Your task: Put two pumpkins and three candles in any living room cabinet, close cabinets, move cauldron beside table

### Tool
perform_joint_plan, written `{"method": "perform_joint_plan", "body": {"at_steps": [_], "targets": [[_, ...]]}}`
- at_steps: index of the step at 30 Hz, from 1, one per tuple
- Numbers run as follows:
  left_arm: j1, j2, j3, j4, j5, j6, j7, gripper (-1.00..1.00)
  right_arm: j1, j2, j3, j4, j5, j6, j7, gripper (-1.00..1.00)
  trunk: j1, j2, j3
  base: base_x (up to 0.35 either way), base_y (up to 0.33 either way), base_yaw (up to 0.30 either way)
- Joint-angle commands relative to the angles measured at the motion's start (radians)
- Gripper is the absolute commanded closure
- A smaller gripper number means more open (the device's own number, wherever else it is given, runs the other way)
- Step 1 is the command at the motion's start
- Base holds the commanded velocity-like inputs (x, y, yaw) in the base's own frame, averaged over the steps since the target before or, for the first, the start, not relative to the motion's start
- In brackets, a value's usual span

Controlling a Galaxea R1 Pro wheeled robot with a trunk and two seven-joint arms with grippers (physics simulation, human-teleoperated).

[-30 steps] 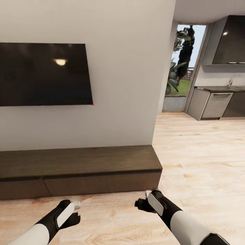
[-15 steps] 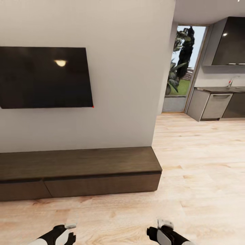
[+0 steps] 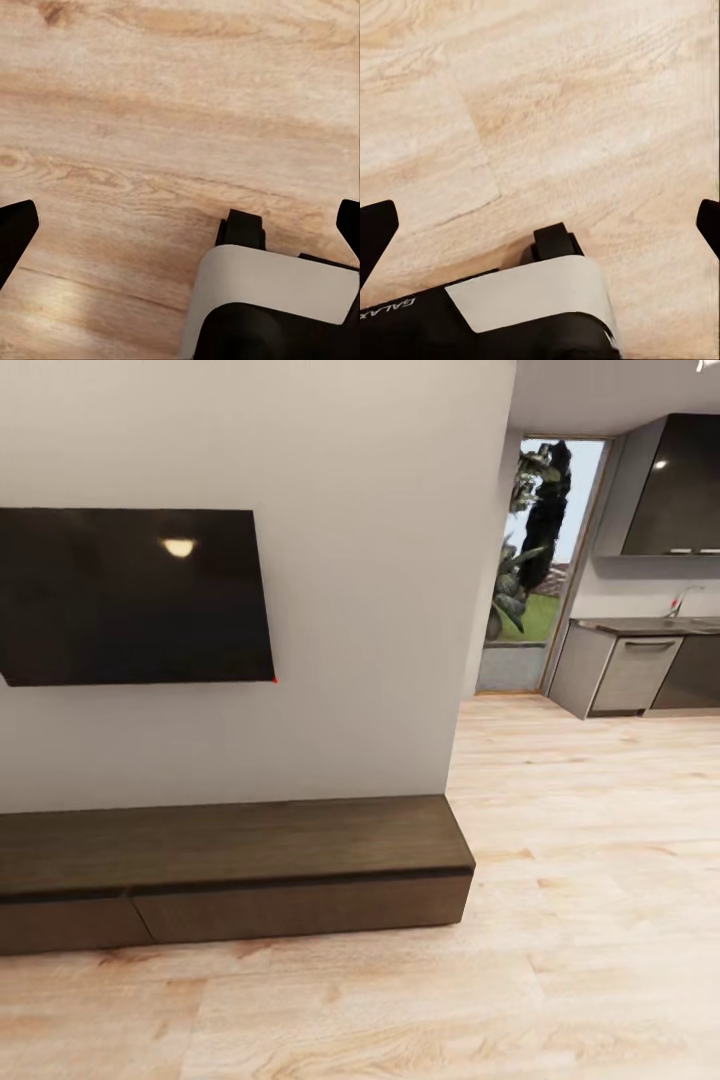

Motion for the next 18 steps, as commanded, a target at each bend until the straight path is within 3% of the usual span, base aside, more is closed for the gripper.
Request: {"method": "perform_joint_plan", "body": {"at_steps": [1, 6, 13, 18], "targets": [[0.010, 0.001, -0.011, -0.004, 0.007, -0.006, 0.006, -1.00, 0.011, 0.000, 0.009, 0.009, -0.011, -0.014, -0.004, -1.00, -0.004, 0.007, 0.002, 0.000, 0.000, 0.000], [0.042, 0.002, -0.015, -0.002, 0.008, -0.040, 0.006, -1.00, 0.046, -0.001, 0.007, 0.045, -0.022, -0.059, -0.008, -1.00, -0.008, 0.014, 0.006, 0.000, 0.000, 0.000], [0.064, 0.003, -0.023, -0.001, 0.009, -0.047, 0.007, -1.00, 0.052, -0.003, 0.004, 0.059, -0.024, -0.073, -0.015, -1.00, -0.008, 0.014, 0.006, 0.000, 0.000, 0.000], [0.073, 0.010, -0.022, 0.000, 0.015, -0.048, 0.009, -1.00, 0.052, -0.020, 0.005, 0.056, -0.016, -0.074, -0.015, -1.00, -0.008, 0.014, 0.006, 0.000, 0.000, 0.000]]}}
